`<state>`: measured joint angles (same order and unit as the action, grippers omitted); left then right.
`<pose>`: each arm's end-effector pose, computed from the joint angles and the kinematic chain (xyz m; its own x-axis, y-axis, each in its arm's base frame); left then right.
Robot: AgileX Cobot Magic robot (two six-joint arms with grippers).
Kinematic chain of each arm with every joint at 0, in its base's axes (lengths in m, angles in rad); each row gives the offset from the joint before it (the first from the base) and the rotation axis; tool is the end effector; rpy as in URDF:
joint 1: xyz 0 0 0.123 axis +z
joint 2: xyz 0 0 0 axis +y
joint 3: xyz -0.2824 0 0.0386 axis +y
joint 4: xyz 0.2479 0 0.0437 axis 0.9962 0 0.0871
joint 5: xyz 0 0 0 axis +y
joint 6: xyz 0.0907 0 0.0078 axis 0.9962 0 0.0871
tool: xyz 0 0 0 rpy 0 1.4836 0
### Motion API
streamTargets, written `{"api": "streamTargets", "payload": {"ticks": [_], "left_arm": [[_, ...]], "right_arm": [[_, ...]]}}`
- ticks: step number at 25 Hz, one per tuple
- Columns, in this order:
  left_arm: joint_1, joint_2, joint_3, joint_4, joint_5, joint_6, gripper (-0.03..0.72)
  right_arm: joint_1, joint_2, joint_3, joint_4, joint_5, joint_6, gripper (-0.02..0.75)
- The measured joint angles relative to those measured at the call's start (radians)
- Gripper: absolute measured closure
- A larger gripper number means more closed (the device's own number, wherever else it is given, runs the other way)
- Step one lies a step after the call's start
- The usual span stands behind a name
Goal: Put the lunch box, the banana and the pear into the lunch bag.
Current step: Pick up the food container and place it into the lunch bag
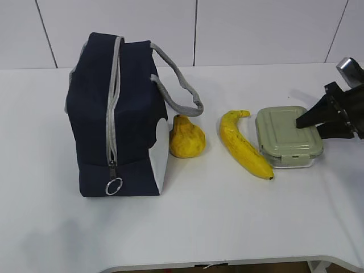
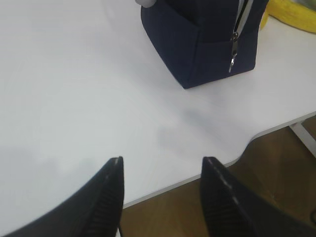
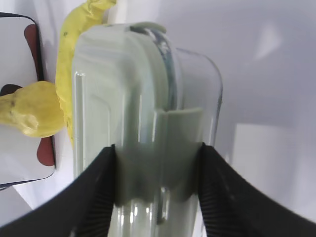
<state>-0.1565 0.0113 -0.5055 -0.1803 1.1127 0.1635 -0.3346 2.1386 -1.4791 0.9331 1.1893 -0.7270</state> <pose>-0.0089 -0.0134 0.2757 -0.4690 0.1569 -0.8691 0.3314 0.9435 -0.0085 0.4079 -0.0699 0.1624 -0.9651 0.1532 -0.2126 -0.0467 0.6977 0.7149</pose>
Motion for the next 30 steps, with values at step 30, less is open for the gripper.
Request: {"api": "streamTargets", "payload": {"ticks": [30], "left_arm": [[0.0,0.014,0.0,-0.015,0.008,0.0,0.443]], "right_arm": [[0.074,-0.184,0.002,0.006,-0.01,0.137,0.358]]}}
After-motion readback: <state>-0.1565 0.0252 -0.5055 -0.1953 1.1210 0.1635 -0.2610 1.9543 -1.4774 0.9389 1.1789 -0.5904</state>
